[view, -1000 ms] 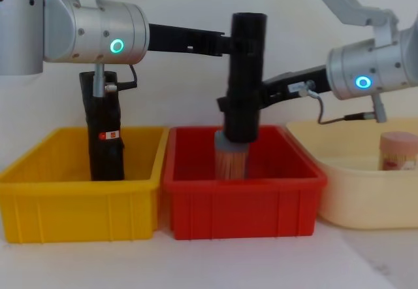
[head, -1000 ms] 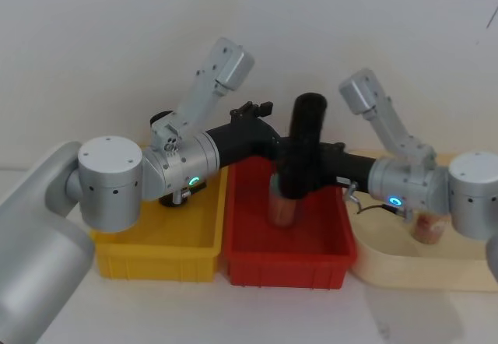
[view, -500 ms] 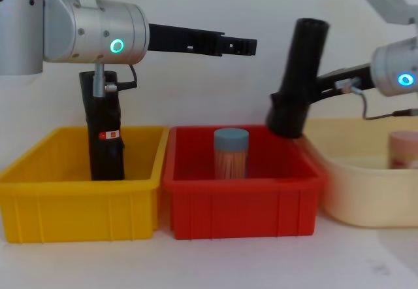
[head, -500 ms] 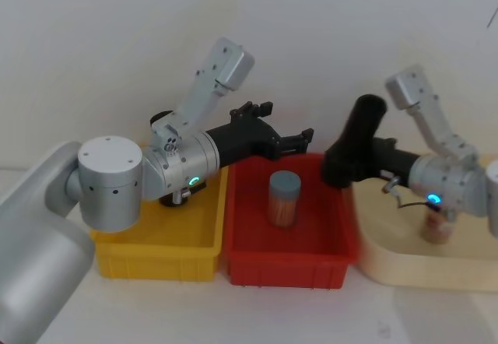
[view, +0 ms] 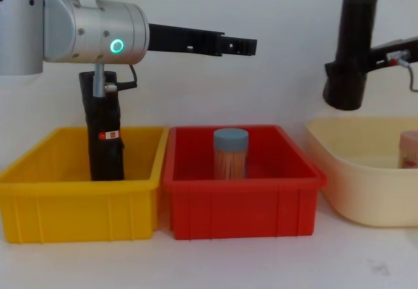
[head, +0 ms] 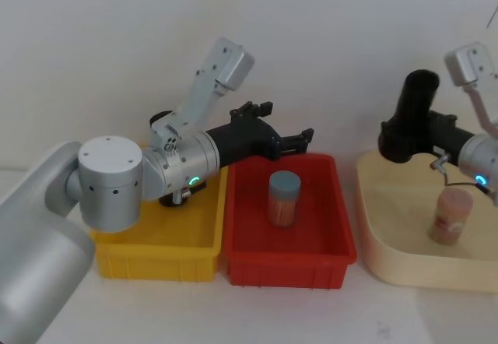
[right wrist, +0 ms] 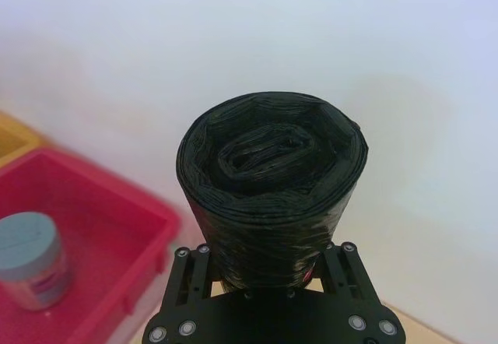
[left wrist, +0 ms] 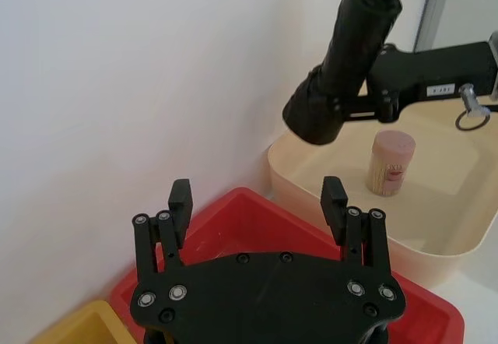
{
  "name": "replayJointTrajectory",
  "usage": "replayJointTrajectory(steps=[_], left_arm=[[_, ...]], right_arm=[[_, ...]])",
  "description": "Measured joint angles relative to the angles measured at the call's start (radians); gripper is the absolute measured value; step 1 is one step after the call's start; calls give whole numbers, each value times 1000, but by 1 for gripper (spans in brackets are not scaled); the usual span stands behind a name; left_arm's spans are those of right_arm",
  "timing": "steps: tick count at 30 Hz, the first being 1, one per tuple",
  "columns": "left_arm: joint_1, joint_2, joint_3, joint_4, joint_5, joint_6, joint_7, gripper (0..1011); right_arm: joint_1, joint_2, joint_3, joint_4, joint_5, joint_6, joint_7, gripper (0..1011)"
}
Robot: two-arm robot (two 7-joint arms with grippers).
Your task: Pick up the garbage bag with the one hand and transfer it to the other hand.
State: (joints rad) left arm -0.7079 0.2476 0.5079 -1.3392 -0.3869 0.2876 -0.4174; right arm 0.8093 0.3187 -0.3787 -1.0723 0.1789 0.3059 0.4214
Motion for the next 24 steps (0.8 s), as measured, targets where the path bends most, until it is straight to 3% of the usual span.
replayJointTrajectory(steps=[12,24], left_arm=[[0,0,0,0,0,0,0,1002],[0,0,0,0,0,0,0,1002]], right_arm=[[16,10,14,8,3,9,15,590],[67,10,-48,93,-16,65,88,620]])
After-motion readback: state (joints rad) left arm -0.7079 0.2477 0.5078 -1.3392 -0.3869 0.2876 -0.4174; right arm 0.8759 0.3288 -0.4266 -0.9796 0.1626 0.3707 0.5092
